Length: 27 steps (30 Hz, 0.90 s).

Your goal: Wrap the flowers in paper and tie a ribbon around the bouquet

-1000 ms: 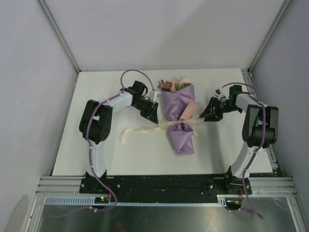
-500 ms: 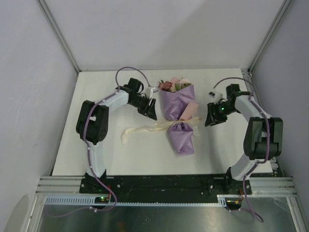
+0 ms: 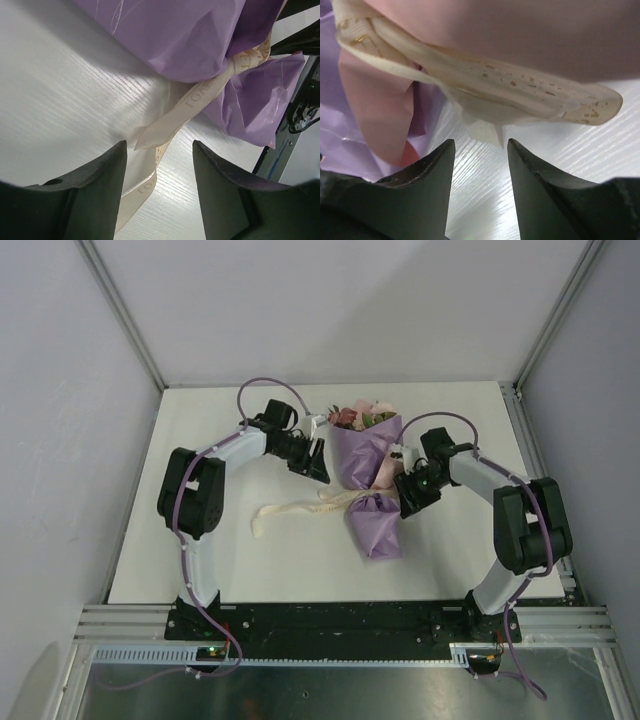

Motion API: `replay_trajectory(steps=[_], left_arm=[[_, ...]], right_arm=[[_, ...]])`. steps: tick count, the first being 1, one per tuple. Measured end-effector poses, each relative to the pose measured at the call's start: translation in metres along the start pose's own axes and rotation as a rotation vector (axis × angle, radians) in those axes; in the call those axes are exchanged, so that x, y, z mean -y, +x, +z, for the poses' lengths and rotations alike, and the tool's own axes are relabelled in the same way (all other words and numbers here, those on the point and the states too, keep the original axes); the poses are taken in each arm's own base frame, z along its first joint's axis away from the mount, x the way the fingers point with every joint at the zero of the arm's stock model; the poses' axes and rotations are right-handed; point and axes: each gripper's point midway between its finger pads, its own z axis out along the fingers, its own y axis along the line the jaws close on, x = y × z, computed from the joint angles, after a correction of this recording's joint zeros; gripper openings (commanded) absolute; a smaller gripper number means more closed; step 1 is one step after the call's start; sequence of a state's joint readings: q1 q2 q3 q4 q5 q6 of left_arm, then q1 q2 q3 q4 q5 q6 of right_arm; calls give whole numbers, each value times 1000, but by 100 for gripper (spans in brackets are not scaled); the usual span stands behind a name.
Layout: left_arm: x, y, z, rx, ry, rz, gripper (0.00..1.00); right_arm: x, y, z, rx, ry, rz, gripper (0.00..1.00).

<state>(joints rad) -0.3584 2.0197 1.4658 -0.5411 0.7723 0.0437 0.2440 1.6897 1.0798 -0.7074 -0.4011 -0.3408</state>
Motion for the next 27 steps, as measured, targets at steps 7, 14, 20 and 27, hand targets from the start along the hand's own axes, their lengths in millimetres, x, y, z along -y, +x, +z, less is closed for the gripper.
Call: replay_trajectory(steps=[7, 14, 20, 27], left_arm=[[0, 4, 1, 5, 5, -24, 60], [-1, 1, 0, 22, 15, -47, 60], [-4, 2, -1, 28, 10, -67, 60], [-6, 5, -1, 26, 2, -72, 60]], right_arm=[[3, 0, 17, 20, 28, -41, 54], [4, 4, 23, 88, 44, -114, 33], [8, 5, 23, 97, 54, -143, 5], [6, 22, 5, 95, 32, -94, 0]])
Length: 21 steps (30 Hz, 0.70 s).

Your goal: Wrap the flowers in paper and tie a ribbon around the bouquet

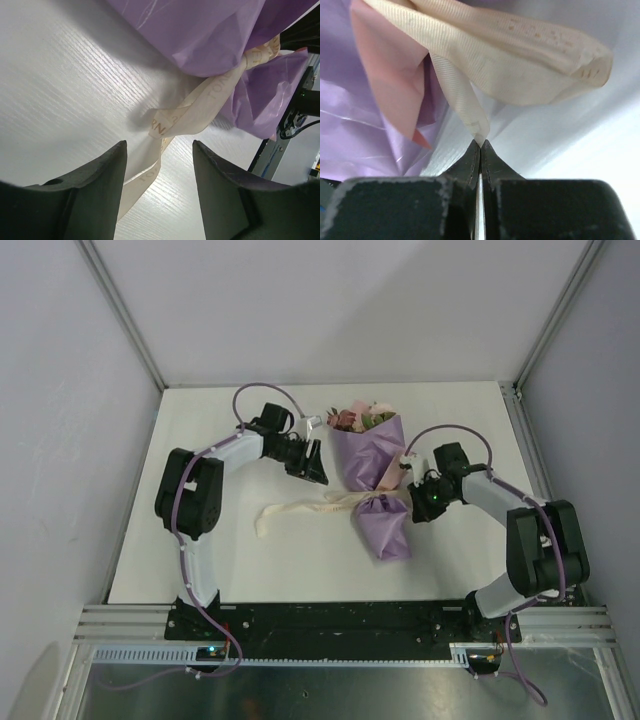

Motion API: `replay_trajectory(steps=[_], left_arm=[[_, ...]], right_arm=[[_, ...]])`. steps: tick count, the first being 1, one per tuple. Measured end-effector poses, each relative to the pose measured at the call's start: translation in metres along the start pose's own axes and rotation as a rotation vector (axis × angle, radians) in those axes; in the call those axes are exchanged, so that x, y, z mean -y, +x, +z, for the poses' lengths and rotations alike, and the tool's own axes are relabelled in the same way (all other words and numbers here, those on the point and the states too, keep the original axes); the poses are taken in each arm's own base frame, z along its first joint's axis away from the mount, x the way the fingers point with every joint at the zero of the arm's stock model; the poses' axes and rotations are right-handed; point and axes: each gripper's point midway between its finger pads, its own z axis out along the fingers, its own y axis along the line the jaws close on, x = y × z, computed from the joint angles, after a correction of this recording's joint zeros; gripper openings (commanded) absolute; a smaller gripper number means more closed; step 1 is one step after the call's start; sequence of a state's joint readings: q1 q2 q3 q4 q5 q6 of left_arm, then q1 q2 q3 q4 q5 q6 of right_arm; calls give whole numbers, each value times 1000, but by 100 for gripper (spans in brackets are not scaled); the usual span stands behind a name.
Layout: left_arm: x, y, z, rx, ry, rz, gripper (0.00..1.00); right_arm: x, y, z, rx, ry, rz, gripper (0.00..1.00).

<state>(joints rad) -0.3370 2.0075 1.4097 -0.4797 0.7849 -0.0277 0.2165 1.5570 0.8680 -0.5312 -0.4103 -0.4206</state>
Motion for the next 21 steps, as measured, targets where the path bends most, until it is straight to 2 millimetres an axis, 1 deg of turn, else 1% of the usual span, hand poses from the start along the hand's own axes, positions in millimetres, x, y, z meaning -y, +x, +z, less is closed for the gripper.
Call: replay_trajectory(steps=[3, 5, 10, 13, 15, 17, 21], left_arm=[[-1, 2, 0, -3, -4, -3, 60], [-1, 1, 0, -2, -4, -2, 60], [-1, 1, 0, -1, -1, -1, 59], [1, 1, 0, 4, 9, 5, 58], [4, 3, -2, 9, 12, 11, 57], [8, 6, -5, 14, 18, 18, 55], [25, 14, -14, 24, 41, 51, 55]], right_arm=[[2, 1, -11, 15, 5, 22, 0], [4, 4, -14, 19, 7, 37, 0], [6, 14, -17, 5, -1, 83, 0], [5, 15, -18, 8, -14, 105, 0], [0, 14, -17, 12, -30, 118, 0], [-8, 11, -15, 14, -57, 124, 0], [-32, 5, -10, 14, -125, 125, 0]])
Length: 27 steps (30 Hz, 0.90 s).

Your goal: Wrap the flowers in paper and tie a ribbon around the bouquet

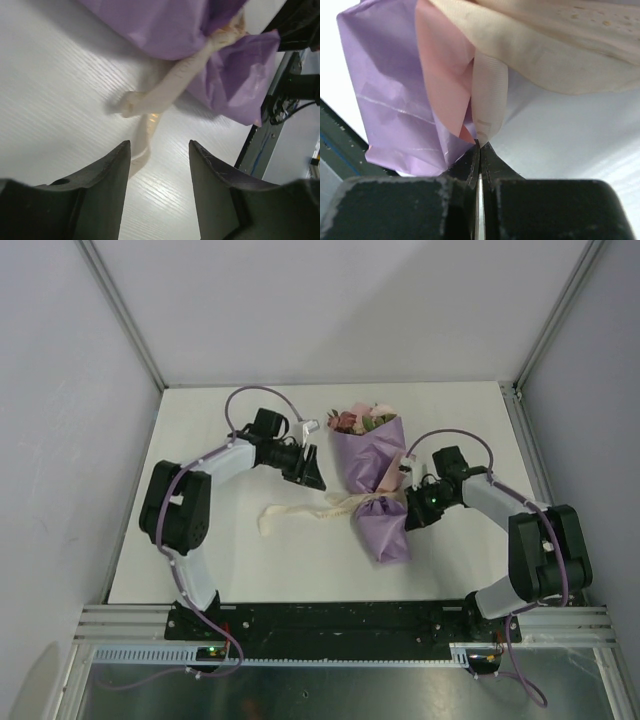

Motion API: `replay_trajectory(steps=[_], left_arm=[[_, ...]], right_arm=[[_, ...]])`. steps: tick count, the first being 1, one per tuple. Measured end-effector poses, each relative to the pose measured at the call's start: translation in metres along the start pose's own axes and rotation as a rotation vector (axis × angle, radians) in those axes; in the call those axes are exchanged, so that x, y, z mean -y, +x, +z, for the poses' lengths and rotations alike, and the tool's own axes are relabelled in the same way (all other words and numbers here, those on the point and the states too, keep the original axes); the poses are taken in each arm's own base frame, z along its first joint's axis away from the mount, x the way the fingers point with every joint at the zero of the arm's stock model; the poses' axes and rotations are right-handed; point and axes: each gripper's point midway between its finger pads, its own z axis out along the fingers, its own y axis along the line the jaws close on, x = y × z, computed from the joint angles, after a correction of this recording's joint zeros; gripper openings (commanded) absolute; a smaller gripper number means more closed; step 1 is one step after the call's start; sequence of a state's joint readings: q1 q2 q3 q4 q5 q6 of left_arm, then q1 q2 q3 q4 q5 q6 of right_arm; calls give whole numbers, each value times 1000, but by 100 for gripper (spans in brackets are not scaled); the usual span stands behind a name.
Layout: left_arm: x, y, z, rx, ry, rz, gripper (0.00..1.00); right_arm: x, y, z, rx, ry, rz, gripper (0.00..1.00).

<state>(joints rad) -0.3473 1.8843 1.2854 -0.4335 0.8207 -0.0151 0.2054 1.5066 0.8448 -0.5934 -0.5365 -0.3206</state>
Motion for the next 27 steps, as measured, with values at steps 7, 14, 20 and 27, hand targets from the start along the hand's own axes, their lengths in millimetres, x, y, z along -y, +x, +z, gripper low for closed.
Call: replay_trajectory(steps=[7, 14, 20, 27], left_arm=[[69, 12, -1, 2, 87, 140, 57], [119, 18, 34, -26, 181, 196, 53], [118, 22, 77, -75, 173, 151, 50], [82, 41, 104, -128, 54, 36, 49]], right_arm=[[-31, -1, 14, -25, -89, 7, 0], [-35, -3, 15, -21, -97, 20, 0], [-35, -3, 15, -22, -95, 28, 0], [-31, 1, 13, -34, -86, 21, 0]])
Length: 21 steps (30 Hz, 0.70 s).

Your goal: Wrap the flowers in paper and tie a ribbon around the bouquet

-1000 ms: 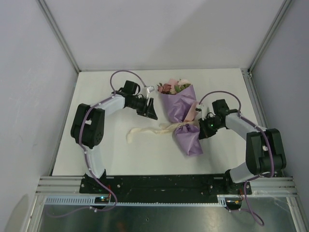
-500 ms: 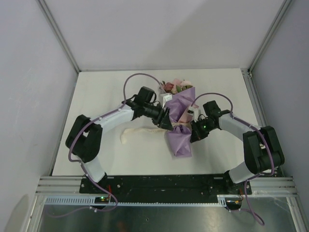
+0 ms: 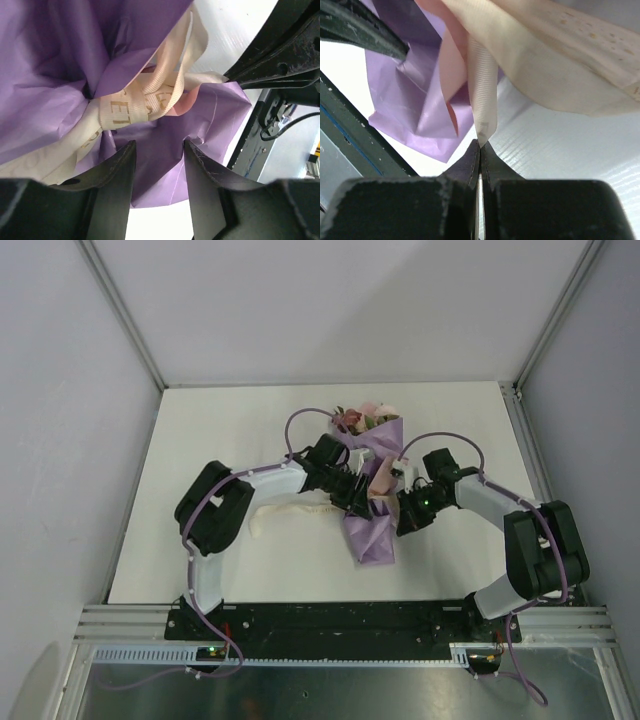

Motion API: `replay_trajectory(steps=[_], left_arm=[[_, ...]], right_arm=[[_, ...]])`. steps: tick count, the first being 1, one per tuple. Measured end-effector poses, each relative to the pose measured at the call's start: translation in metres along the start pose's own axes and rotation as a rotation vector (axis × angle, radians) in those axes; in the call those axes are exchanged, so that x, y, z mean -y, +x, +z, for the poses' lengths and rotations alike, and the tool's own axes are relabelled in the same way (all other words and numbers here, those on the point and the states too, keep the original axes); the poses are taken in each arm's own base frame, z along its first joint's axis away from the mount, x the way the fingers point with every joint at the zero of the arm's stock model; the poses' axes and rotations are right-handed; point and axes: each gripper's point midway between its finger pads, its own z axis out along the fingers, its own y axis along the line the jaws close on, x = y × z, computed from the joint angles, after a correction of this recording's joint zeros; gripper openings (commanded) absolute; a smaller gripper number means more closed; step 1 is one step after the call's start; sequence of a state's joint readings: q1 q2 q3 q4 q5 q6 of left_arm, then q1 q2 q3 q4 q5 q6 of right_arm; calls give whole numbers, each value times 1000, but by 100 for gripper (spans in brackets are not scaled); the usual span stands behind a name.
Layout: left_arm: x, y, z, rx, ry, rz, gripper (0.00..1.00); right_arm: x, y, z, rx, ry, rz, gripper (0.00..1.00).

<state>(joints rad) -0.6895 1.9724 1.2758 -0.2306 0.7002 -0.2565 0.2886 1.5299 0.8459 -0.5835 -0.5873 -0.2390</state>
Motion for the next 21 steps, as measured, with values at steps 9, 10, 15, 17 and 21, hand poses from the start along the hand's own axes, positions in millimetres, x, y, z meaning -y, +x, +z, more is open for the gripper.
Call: replay_trajectory(steps=[9, 10, 15, 17, 21], left_arm=[[-13, -17, -1, 41, -99, -5, 48], [-14, -16, -2, 41, -105, -7, 49], [-17, -16, -2, 42, -123, -9, 48], [-18, -17, -2, 43, -127, -10, 48], [-19, -18, -3, 44, -141, -11, 48]], right_arm=[[16, 11, -11, -19, 22, 18, 0], [18, 12, -12, -21, 24, 20, 0], [28, 19, -20, -32, 39, 27, 0], [32, 22, -22, -34, 46, 28, 0], [42, 28, -29, -42, 60, 35, 0]])
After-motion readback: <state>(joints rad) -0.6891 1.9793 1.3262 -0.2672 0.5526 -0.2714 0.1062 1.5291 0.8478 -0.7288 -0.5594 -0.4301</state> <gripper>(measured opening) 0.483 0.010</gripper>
